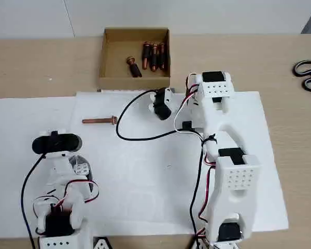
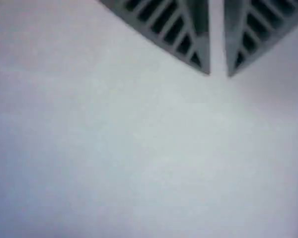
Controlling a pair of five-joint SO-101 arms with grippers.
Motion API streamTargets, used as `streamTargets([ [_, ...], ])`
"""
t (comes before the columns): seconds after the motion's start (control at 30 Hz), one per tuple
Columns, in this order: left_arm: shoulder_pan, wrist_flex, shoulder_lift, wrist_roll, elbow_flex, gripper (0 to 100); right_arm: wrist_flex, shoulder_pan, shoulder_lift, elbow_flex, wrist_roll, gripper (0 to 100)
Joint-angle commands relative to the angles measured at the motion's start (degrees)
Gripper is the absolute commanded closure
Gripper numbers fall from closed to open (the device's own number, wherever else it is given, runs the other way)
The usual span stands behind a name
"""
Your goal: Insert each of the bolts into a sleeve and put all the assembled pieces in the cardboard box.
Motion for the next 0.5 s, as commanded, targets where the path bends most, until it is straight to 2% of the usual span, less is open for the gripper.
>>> streamTargets([
  [0.0, 0.0, -1.14, -0.53, 0.0, -0.31, 99, -0.66, -1.19, 3.03, 0.53, 0.09, 98.3],
  [0.13, 0.0, -1.14, -0.53, 0.0, -0.31, 99, -0.04, -1.27, 1.89, 0.53, 0.09, 98.3],
  [0.33, 0.0, -1.14, -0.53, 0.0, -0.31, 99, 6.81, -2.24, -7.16, 0.7, -0.09, 98.1],
  [0.47, 0.0, -1.14, -0.53, 0.0, -0.31, 99, 7.43, -2.95, -9.36, 0.79, -5.36, 98.1],
])
